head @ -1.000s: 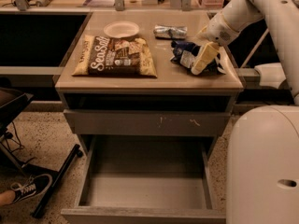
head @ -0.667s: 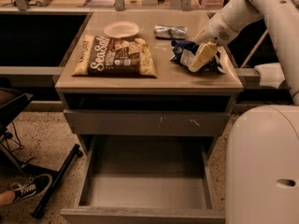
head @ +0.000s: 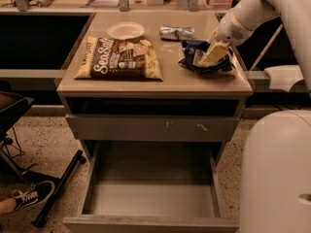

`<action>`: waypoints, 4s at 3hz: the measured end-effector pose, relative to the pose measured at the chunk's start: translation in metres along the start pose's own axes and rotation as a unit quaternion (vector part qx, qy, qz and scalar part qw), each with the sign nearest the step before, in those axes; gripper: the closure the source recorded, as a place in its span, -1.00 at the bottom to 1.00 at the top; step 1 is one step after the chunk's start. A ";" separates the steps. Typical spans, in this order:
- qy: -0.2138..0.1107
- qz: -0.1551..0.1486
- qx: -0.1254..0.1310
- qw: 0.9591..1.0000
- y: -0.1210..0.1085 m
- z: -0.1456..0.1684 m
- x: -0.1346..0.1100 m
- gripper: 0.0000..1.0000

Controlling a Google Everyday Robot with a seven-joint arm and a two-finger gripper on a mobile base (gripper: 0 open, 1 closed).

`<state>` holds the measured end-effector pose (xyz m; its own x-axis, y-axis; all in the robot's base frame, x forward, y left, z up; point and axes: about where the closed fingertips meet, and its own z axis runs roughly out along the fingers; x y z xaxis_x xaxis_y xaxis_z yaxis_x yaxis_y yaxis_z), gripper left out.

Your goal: Place blue chip bag into middle drawer

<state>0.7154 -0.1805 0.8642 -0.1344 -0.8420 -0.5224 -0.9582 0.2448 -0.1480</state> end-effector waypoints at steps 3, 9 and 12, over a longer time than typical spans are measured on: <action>0.048 0.082 0.051 0.994 0.138 -0.157 0.029 1.00; 0.063 0.171 0.051 0.982 0.282 -0.116 0.105 1.00; -0.029 0.187 0.007 0.982 0.340 -0.016 0.051 1.00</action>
Offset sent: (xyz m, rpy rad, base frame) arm -0.2334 -0.0659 0.1292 -0.1195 -0.0204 -0.2794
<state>0.3786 -0.1478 0.8003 -0.4608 -0.6634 -0.5896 -0.8413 0.5381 0.0521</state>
